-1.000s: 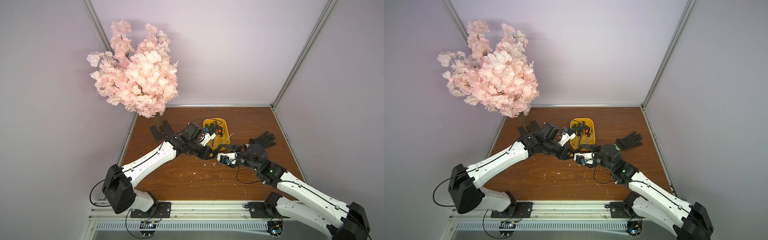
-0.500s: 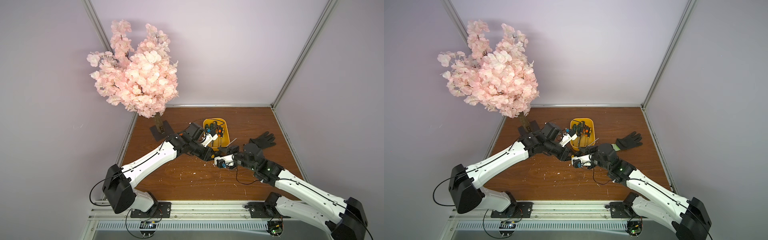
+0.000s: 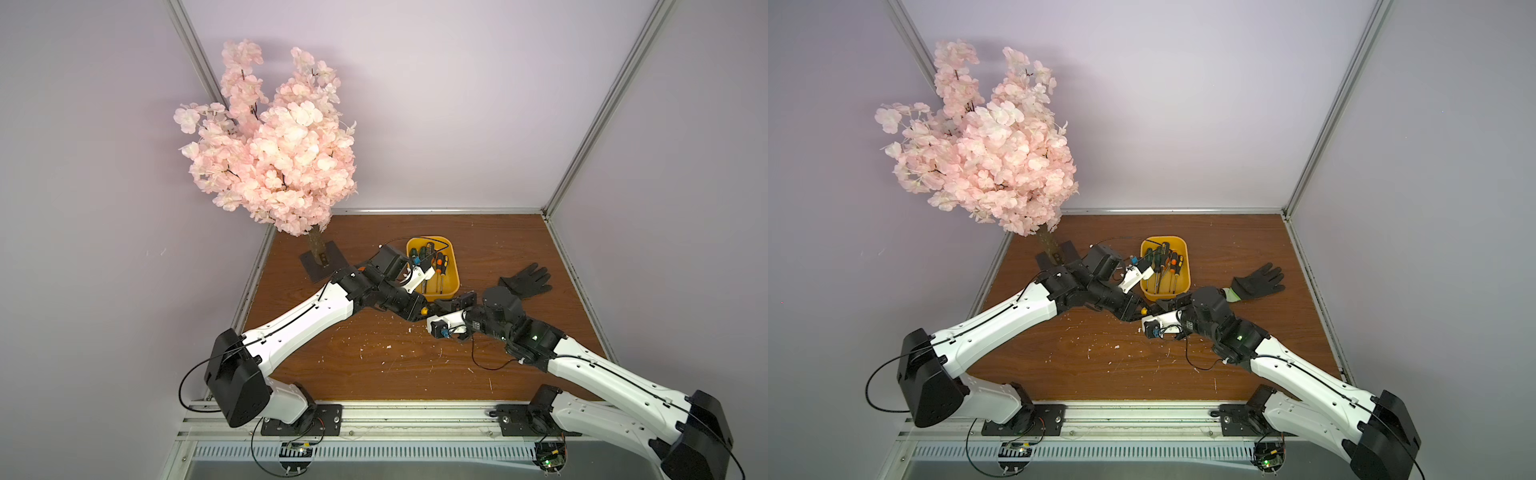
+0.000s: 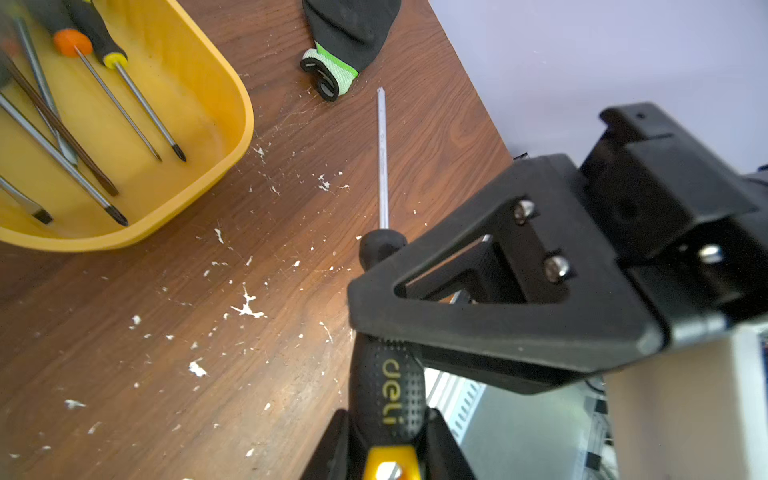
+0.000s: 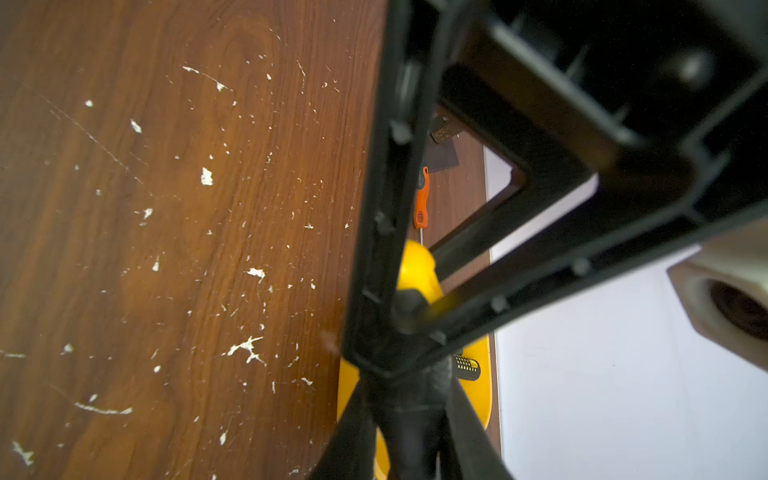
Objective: Put the screwdriver on the desktop into the storage box
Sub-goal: Pick up the screwdriver from the center of the board.
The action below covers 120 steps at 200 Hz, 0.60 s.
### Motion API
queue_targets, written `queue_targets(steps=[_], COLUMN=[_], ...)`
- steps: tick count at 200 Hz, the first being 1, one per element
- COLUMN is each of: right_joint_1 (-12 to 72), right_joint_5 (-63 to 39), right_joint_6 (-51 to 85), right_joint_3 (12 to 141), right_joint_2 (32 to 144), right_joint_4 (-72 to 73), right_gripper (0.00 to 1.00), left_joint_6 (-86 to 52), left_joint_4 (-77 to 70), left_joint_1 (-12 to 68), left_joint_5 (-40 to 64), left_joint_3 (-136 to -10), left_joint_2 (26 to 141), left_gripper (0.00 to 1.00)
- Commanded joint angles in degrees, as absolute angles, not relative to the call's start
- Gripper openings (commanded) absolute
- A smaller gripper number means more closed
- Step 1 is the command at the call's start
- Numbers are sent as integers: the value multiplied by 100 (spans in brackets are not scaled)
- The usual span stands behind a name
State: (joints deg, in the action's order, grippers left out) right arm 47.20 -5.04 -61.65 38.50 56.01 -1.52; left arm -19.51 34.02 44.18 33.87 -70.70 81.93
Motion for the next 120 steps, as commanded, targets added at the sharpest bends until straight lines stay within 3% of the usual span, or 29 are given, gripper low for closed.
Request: queue_targets(steps=[1,61,120], right_joint_1=[4747,4725,4482], right_joint_5=[-371,13,139], right_joint_6=[-5918,-5038,-3496], right_joint_3=[4166,4204,4552], right_joint_2=[5659,5949,6624], right_joint_4=[89,620,1241], right_gripper=[7,5,4], left_joint_6=[-1890,-2261,-2564], left_joint_4=[3480,3463,3455], left_joint_1=[4422,3809,3784], left_joint_5=[2985,1759,1176], left_joint_3=[-7278,-6985,-6528], left_joint_2=[7903,6993,6225], left_gripper=[47,72,73])
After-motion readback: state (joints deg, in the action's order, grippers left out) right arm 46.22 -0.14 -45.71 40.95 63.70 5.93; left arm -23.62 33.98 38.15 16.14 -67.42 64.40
